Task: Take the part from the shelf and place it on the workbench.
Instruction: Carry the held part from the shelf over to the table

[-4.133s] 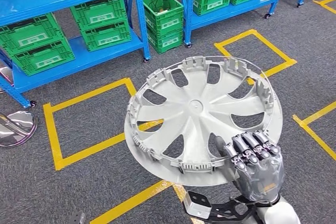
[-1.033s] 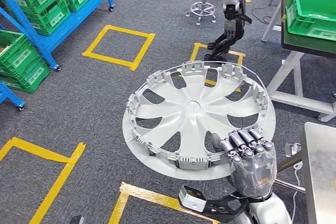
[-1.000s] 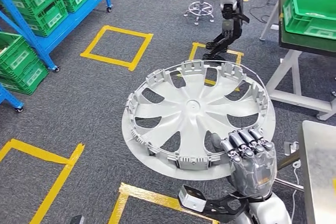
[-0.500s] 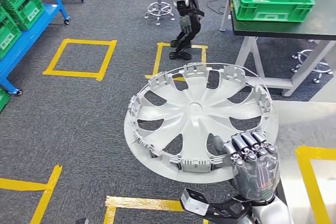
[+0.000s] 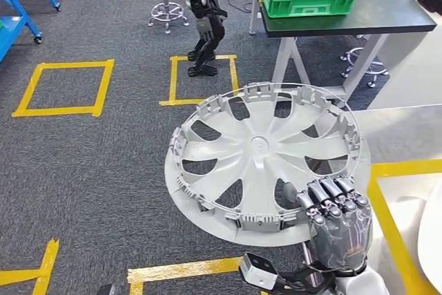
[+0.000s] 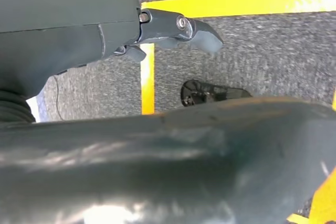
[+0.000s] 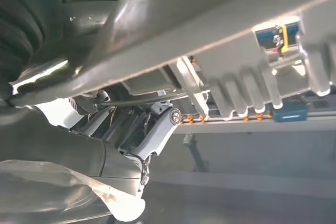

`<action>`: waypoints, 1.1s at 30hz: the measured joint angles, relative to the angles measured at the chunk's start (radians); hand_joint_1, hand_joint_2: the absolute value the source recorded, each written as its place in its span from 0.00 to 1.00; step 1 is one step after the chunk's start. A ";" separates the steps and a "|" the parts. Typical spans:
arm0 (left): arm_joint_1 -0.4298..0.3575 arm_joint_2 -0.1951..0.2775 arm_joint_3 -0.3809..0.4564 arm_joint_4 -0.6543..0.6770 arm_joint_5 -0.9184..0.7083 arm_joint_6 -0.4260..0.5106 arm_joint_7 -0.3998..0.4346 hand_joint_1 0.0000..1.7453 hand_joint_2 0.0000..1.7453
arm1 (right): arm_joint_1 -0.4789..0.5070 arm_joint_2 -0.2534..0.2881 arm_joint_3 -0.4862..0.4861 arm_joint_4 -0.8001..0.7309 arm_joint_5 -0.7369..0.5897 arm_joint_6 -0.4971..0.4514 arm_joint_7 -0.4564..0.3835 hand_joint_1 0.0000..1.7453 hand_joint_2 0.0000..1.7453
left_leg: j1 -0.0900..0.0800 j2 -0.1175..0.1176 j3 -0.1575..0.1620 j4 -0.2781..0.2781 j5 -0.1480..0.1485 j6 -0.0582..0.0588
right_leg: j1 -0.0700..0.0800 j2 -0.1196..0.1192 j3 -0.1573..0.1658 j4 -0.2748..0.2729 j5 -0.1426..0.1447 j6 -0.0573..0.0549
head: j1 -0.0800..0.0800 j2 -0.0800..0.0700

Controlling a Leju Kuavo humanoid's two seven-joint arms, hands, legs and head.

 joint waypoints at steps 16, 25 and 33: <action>-0.001 0.012 0.013 0.000 0.005 -0.005 0.000 0.00 0.00 | -0.031 0.001 -0.002 0.014 0.000 0.000 -0.022 1.00 1.00 | 0.004 -0.150 -0.035 0.047 0.011 -0.012 | 0.009 0.158 0.041 -0.063 0.013 -0.047 | -0.015 0.000; -0.011 0.018 0.021 0.001 0.004 -0.008 0.001 0.00 0.00 | -0.051 0.010 -0.004 0.018 0.000 0.000 -0.027 1.00 1.00 | 0.002 -0.076 -0.012 -0.014 0.022 0.015 | 0.000 0.066 -0.101 0.164 -0.089 -0.004 | -0.008 0.000; -0.015 0.022 0.021 0.000 0.000 -0.010 0.002 0.00 0.00 | -0.056 0.011 -0.008 0.023 0.000 0.000 -0.027 1.00 1.00 | -0.007 0.013 0.006 -0.009 0.002 -0.012 | 0.005 -0.016 0.036 -0.068 0.011 -0.011 | -0.011 0.000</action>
